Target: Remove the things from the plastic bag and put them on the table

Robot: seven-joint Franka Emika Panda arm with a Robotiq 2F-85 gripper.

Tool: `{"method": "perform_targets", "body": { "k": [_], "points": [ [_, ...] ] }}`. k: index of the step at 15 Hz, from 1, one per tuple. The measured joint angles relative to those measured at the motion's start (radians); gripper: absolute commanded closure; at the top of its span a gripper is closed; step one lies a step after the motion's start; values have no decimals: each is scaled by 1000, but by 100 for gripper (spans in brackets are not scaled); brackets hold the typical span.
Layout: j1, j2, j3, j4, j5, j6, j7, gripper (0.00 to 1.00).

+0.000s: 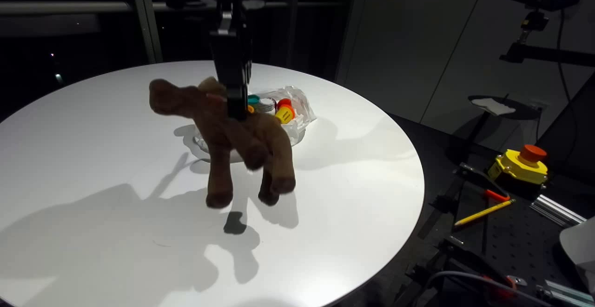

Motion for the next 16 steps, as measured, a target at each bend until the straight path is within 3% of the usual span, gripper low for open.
{"method": "perform_targets", "body": {
  "k": [3, 4, 7, 13, 16],
  "points": [
    [24, 53, 22, -46, 0, 60, -10, 86],
    [30, 64, 27, -57, 0, 83, -13, 63],
    [42, 73, 29, -79, -23, 162, -15, 52],
    [42, 30, -37, -81, -207, 300, 42, 2],
    [42, 20, -110, -76, -335, 308, 147, 0]
  ]
}}
